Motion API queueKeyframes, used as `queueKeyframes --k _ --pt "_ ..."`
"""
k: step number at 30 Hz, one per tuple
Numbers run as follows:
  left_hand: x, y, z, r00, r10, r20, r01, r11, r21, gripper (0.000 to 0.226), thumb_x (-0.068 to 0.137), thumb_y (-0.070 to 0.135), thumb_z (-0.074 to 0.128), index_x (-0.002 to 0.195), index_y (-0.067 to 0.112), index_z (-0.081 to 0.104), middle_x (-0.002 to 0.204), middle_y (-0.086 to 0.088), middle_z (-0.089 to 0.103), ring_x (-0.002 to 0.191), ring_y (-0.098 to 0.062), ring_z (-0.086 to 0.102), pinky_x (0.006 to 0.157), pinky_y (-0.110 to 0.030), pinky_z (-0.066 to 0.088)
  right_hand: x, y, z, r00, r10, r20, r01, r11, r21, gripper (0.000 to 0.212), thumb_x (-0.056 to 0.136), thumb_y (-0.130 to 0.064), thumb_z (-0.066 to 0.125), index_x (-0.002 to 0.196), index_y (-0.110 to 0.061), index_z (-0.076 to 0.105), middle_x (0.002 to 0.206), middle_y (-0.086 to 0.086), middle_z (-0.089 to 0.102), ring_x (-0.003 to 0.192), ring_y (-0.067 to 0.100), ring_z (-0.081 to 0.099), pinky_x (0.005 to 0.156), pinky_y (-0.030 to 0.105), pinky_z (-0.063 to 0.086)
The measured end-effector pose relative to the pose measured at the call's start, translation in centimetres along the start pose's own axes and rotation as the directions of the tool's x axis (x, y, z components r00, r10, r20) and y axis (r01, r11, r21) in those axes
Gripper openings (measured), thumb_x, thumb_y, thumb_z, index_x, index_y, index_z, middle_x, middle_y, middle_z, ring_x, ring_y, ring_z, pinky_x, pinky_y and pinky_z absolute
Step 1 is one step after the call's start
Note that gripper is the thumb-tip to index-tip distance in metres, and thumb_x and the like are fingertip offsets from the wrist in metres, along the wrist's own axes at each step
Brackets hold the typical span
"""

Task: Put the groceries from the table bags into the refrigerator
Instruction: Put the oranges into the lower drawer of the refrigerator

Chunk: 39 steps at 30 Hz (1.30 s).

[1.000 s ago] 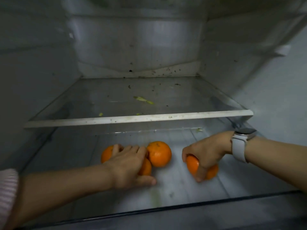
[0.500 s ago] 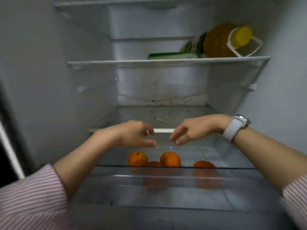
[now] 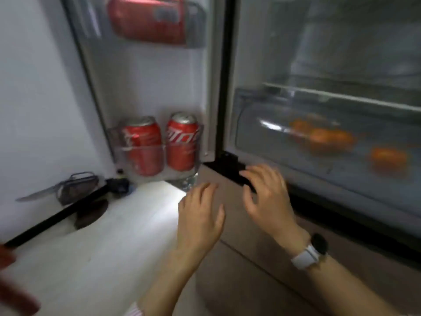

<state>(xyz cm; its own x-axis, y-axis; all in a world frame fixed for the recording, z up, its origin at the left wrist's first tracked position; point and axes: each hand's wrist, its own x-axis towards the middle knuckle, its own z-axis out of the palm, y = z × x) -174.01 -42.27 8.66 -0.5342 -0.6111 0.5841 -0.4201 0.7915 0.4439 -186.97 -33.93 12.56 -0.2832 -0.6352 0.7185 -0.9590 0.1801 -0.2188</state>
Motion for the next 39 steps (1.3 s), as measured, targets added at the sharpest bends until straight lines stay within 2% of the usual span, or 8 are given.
queueKeyframes --k 2,4,8,15,20,30,35,39 --pt "-5.4 -5.3 -1.2 0.978 -0.151 0.145 0.130 0.981 0.146 0.049 0.075 0.040 0.045 0.115 0.015 0.059 0.117 -0.010 0.061 0.108 -0.031 0.059 0.086 -0.045 0.048 -4.5 -3.1 4.0 0.959 0.047 0.281 -0.051 0.999 0.007 0.036 0.074 -0.019 0.050 0.104 -0.006 0.064 0.103 0.016 0.065 0.099 0.039 0.061 0.087 0.054 0.047" --pt "-10.5 -10.9 -3.7 0.922 -0.316 0.224 0.246 0.924 0.291 0.049 0.076 0.038 0.052 0.118 0.014 0.059 0.124 -0.014 0.058 0.115 -0.037 0.054 0.089 -0.054 0.044 -7.6 -7.2 7.5 0.845 0.052 0.532 -0.079 0.996 0.028 0.046 0.075 -0.024 0.043 0.113 -0.006 0.060 0.113 0.018 0.061 0.107 0.040 0.056 0.091 0.051 0.044" --pt "-19.6 -21.1 -13.3 0.787 -0.588 0.188 0.451 0.756 0.475 0.052 0.086 0.034 0.057 0.134 0.017 0.044 0.143 -0.013 0.040 0.135 -0.034 0.031 0.105 -0.055 0.026 -11.2 -18.6 14.9 0.671 -0.093 0.735 0.042 0.995 0.088 0.062 0.079 -0.040 0.021 0.132 -0.016 0.044 0.137 0.007 0.045 0.127 0.029 0.039 0.106 0.045 0.030" --pt "-32.9 -33.8 -34.0 0.577 -0.811 -0.096 0.735 0.465 0.493 0.049 0.092 0.032 0.048 0.137 0.017 0.037 0.144 -0.008 0.035 0.133 -0.025 0.032 0.107 -0.038 0.028 -14.6 -45.6 24.8 0.523 -0.433 0.734 0.143 0.894 0.425 0.045 0.093 -0.026 0.041 0.137 -0.017 0.036 0.148 0.009 0.030 0.134 0.028 0.032 0.110 0.042 0.029" --pt "-36.7 -41.6 -42.8 0.425 -0.865 -0.269 0.856 0.287 0.429 0.045 0.093 0.029 0.047 0.134 0.012 0.042 0.139 -0.010 0.041 0.128 -0.027 0.038 0.103 -0.042 0.033 -14.6 -59.4 29.7 0.486 -0.622 0.615 0.173 0.757 0.629 0.038 0.088 -0.021 0.047 0.124 -0.010 0.053 0.128 0.012 0.053 0.116 0.031 0.051 0.098 0.042 0.043" --pt "-34.7 -62.8 -51.2 0.296 -0.906 -0.304 0.885 0.139 0.445 0.042 0.093 0.031 0.044 0.133 0.017 0.041 0.135 -0.005 0.045 0.123 -0.025 0.044 0.100 -0.042 0.035 -6.8 -78.8 47.3 0.317 -0.733 0.602 0.249 0.677 0.693 0.042 0.093 -0.025 0.041 0.134 -0.014 0.040 0.138 0.009 0.041 0.123 0.030 0.041 0.097 0.040 0.038" --pt "-29.3 -73.6 -57.4 0.342 -0.891 -0.300 0.866 0.174 0.469 0.044 0.093 0.032 0.046 0.134 0.017 0.040 0.135 -0.005 0.043 0.121 -0.023 0.043 0.097 -0.036 0.036 0.5 -89.0 54.9 0.291 -0.752 0.592 0.275 0.658 0.701 0.040 0.092 -0.023 0.041 0.130 -0.012 0.043 0.133 0.011 0.043 0.118 0.032 0.042 0.093 0.042 0.041" --pt "-27.7 -80.2 -61.0 0.304 -0.892 -0.335 0.901 0.156 0.404 0.044 0.093 0.031 0.046 0.134 0.017 0.040 0.137 -0.004 0.041 0.124 -0.021 0.041 0.100 -0.035 0.033 3.9 -95.6 59.7 0.233 -0.793 0.563 0.261 0.609 0.749 0.042 0.092 -0.021 0.042 0.133 -0.011 0.040 0.133 0.011 0.043 0.118 0.031 0.044 0.097 0.042 0.039"
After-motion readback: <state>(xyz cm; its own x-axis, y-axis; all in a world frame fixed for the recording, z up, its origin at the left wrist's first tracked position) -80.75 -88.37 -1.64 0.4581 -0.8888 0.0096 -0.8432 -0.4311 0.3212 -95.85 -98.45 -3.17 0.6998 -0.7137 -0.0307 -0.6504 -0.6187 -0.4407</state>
